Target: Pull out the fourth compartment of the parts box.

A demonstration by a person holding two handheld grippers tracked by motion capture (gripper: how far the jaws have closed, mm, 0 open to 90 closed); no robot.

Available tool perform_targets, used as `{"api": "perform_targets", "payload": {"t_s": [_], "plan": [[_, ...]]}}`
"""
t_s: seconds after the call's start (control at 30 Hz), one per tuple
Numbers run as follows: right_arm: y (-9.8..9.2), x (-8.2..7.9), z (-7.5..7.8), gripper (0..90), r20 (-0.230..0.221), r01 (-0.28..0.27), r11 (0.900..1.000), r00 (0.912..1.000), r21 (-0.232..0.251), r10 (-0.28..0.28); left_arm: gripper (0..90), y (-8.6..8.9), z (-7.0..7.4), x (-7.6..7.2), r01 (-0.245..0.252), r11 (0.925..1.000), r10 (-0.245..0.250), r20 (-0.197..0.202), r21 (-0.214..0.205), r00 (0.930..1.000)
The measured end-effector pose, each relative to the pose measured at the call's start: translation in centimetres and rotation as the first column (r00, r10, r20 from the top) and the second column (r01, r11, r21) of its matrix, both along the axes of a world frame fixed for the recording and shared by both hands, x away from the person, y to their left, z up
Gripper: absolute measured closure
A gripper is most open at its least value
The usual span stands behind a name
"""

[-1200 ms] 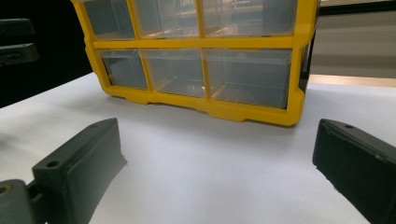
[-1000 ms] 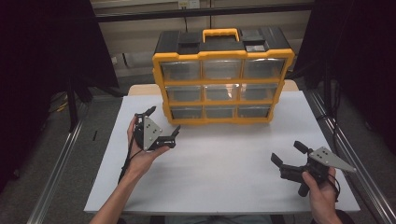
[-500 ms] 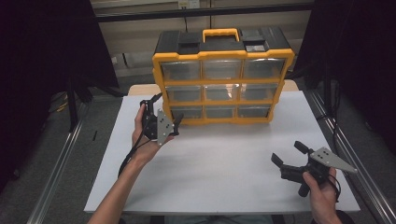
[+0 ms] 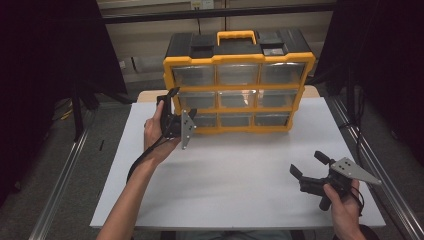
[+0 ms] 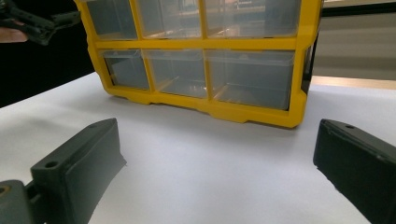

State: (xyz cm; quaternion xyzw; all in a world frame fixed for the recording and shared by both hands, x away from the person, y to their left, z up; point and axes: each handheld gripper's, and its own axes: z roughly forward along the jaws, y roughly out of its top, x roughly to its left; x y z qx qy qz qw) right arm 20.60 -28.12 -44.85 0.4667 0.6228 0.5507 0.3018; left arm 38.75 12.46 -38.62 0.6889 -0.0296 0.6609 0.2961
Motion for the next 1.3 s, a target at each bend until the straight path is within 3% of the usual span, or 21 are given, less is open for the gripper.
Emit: {"api": "perform_targets", "payload": {"t_s": [0.13,0.17,0.2,0.27,0.3,0.37,0.43,0.47,0.57,0.7,0.73,0.77,0.8,0.83,0.87,0.97,1.07,1.1,1.17,1.27,1.3], "plan": [[-0.1,0.0,0.0,0.9,-0.001,-0.002,1.0,1.0,-0.001,0.002,10.5,-0.2,-0.4,0.4,-0.012,0.9981,0.01,0.048,0.06,0.9988],[-0.1,-0.1,0.0,1.0,0.0,0.005,1.0,1.0,-0.003,-0.005,9.7,-0.2,-0.6,0.4,-0.025,0.9981,0.023,0.035,0.057,0.9991],[-0.1,-0.1,0.0,1.0,0.006,0.005,1.0,1.0,0.001,-0.005,11.1,0.0,-0.6,0.5,-0.038,0.9957,0.034,0.053,0.085,0.998],[-0.1,-0.2,0.0,1.0,0.005,0.004,1.0,1.0,-0.003,-0.004,10.8,0.1,-0.6,0.6,-0.045,0.9958,0.04,0.058,0.08,0.9975],[-0.1,-0.4,0.1,1.0,0.006,0.008,1.0,0.9999,-0.002,-0.008,11.1,0.2,-0.8,0.5,-0.073,0.9894,0.063,0.085,0.126,0.9944],[-0.2,-0.5,0.1,1.0,0.013,0.009,0.9999,0.9999,-0.004,-0.009,12.3,0.2,-0.9,0.5,-0.075,0.9861,0.059,0.106,0.148,0.9926],[-0.1,-0.7,0.1,1.0,0.013,0.012,0.9999,0.9998,-0.004,-0.012,13.7,0.1,-1.2,0.5,-0.098,0.9702,0.063,0.162,0.222,0.9848],[-0.1,-0.7,0.2,1.0,0.014,0.012,0.9999,0.9998,-0.002,-0.011,14.3,0.1,-1.3,0.7,-0.091,0.9695,0.055,0.157,0.228,0.986],[-0.2,-0.8,0.2,1.0,0.012,0.009,0.9999,0.9999,-0.004,-0.009,16.4,0.1,-1.4,0.8,-0.104,0.9569,0.057,0.177,0.271,0.9826],[-0.2,-0.7,0.1,1.0,0.014,0.008,1.0,0.9999,-0.003,-0.008,16.6,0.2,-1.6,0.9,-0.122,0.9506,0.069,0.189,0.285,0.9796],[-0.2,-0.7,0.1,1.1,0.009,0.008,1.0,0.9999,-0.004,-0.008,25.0,0.3,-1.7,1.0,-0.107,0.9441,0.051,0.184,0.312,0.9816],[-0.2,-0.7,0.1,1.2,0.007,0.006,1.0,1.0,-0.007,-0.006,27.9,0.3,-1.7,1.0,-0.107,0.9441,0.051,0.184,0.312,0.9816],[-0.1,-0.7,0.1,1.2,0.007,0.006,1.0,1.0,-0.007,-0.006,26.9,0.4,-1.8,1.0,-0.106,0.9382,0.047,0.183,0.33,0.982],[-0.1,-0.7,0.1,1.1,0.007,0.006,1.0,1.0,-0.007,-0.006,26.8,0.4,-1.9,1.1,-0.121,0.9282,0.046,0.214,0.352,0.9757],[-0.1,-0.7,0.1,1.1,0.007,0.006,1.0,1.0,-0.007,-0.006,27.7,0.4,-1.9,1.1,-0.121,0.9282,0.046,0.214,0.352,0.9757],[-0.1,-0.8,0.1,1.2,0.008,0.004,1.0,1.0,-0.007,-0.004,29.7,0.5,-2.1,1.2,-0.143,0.9132,0.062,0.216,0.382,0.9743],[-0.1,-0.8,0.1,1.1,0.007,0.004,1.0,1.0,-0.006,-0.004,36.9,0.7,-2.2,1.3,-0.134,0.915,0.062,0.195,0.381,0.9789],[-0.1,-0.8,0.1,1.2,0.007,0.003,1.0,1.0,-0.006,-0.003,39.8,0.7,-2.2,1.4,-0.124,0.9194,0.061,0.177,0.373,0.9823],[-0.1,-0.8,0.1,1.2,0.004,0.0,1.0,1.0,-0.008,0.0,43.1,0.8,-2.2,1.4,-0.136,0.9132,0.074,0.172,0.384,0.9824],[-0.1,-0.8,0.1,1.3,0.005,-0.005,1.0,1.0,-0.008,0.005,44.8,0.8,-2.4,1.7,-0.13,0.913,0.074,0.157,0.387,0.9848],[-0.1,-0.8,0.1,1.4,0.005,-0.006,0.9999,1.0,-0.009,0.006,46.3,0.8,-2.4,1.8,-0.137,0.9073,0.082,0.153,0.397,0.9848]]}}
